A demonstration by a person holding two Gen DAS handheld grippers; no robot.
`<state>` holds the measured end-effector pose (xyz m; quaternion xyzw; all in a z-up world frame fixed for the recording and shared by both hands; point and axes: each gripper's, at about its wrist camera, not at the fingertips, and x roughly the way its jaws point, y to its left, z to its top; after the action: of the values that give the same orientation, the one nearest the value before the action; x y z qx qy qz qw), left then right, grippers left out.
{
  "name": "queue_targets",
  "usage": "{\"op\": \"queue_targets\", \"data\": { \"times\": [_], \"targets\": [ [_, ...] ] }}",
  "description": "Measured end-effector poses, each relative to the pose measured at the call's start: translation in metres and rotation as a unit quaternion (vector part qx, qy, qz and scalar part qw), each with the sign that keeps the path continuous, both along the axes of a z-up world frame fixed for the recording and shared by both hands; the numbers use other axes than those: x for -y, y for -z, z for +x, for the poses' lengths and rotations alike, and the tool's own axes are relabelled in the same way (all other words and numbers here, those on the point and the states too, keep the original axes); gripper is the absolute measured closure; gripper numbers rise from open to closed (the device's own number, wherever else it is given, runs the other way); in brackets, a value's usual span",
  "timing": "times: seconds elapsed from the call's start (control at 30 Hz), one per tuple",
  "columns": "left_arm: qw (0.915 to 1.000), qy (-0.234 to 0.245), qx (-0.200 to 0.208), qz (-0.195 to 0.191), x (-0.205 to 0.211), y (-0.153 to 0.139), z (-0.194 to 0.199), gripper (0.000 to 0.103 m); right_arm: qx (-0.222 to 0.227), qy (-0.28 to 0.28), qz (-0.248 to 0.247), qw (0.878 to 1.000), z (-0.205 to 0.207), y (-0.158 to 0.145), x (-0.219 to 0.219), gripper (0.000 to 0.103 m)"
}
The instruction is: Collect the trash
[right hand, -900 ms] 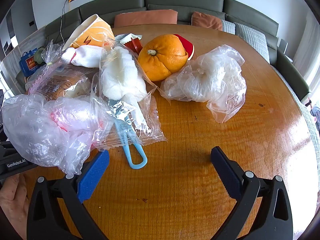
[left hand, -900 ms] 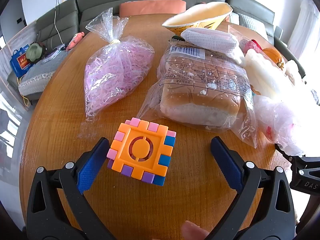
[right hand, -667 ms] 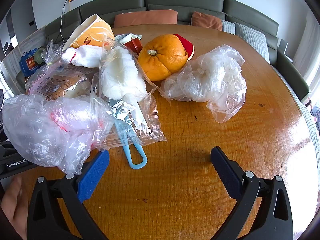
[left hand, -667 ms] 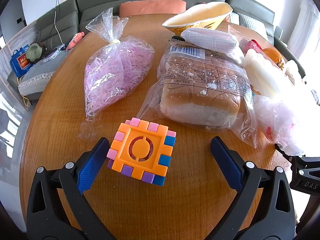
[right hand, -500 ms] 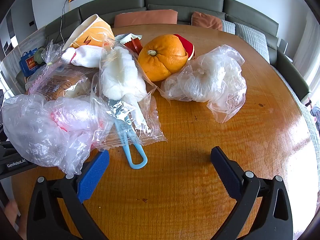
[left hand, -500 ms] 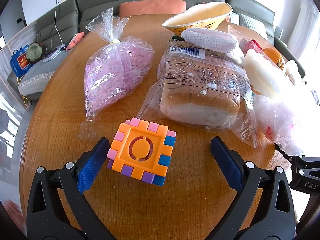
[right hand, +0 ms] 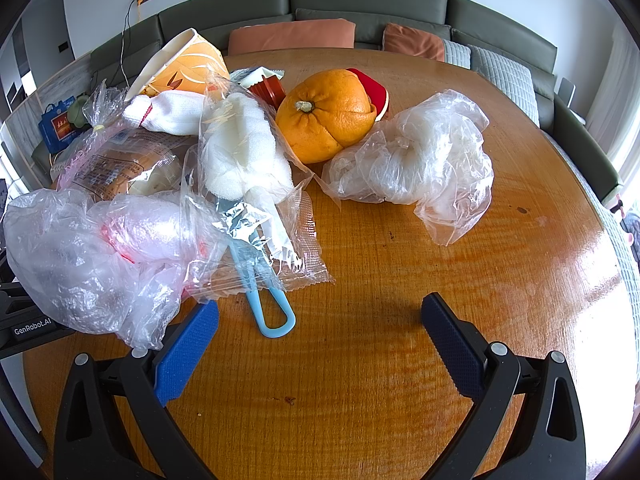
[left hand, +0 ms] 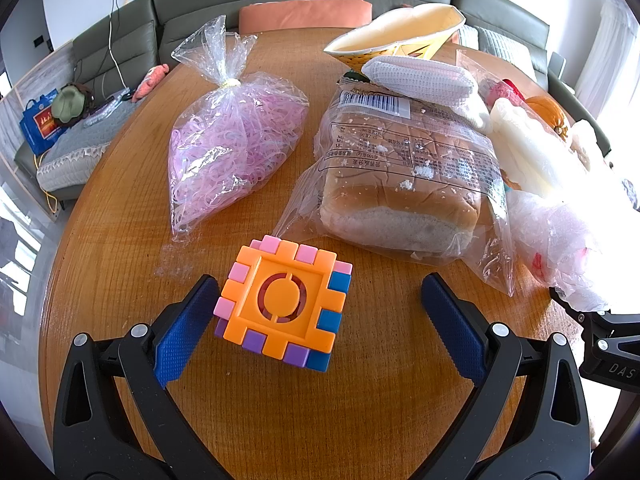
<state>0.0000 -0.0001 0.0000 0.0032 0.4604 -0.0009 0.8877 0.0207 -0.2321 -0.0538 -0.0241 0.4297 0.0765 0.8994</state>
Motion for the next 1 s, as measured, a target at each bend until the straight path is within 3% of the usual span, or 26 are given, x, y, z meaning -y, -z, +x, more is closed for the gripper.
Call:
{"op": "queue_targets", "data": {
  "times": [1.0],
  "targets": [
    [1.0, 0.0, 0.0, 0.0, 0.0, 0.0, 0.0, 0.006, 0.0, 0.0, 0.0, 1.0, -0.0019, 0.0019, 0.0071, 0.002]
  ]
}}
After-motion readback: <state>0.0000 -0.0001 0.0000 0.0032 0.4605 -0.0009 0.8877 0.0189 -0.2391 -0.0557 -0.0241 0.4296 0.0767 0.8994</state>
